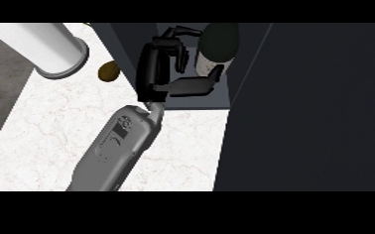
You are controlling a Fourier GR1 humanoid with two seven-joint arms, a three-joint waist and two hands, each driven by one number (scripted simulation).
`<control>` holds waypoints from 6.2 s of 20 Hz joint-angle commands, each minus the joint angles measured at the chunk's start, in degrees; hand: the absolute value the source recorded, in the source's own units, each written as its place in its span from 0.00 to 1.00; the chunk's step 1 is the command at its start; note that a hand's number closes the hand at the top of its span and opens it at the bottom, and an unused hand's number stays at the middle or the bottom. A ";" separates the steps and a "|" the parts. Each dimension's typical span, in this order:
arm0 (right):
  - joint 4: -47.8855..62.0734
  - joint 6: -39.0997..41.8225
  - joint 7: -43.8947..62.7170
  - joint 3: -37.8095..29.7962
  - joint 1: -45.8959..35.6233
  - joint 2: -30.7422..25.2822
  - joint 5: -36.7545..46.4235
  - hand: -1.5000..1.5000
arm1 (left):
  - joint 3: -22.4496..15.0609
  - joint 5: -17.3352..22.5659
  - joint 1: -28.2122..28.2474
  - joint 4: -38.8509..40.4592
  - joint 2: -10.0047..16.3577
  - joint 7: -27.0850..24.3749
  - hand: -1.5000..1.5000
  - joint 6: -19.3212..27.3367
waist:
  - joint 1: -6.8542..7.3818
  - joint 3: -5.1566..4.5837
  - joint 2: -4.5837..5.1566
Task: Pick up the wine, place it into the cabinet and close the cabinet
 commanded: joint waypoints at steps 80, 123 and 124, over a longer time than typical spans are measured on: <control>1.56 3.88 -4.46 1.46 -1.28 4.82 -5.41 0.00 | 10.12 23.17 -25.72 71.63 -0.18 -36.47 1.00 -0.46 | -5.00 -0.15 2.25; 3.60 5.63 -7.57 3.14 0.17 7.62 -6.15 0.00 | 6.91 33.95 -14.41 67.15 -0.26 -38.39 1.00 -8.36 | -9.22 -0.26 2.34; 5.97 6.17 -8.23 2.73 -1.57 7.33 -6.85 0.00 | 6.01 33.87 -16.00 66.93 -0.26 -36.61 1.00 -7.33 | -9.69 -0.27 2.56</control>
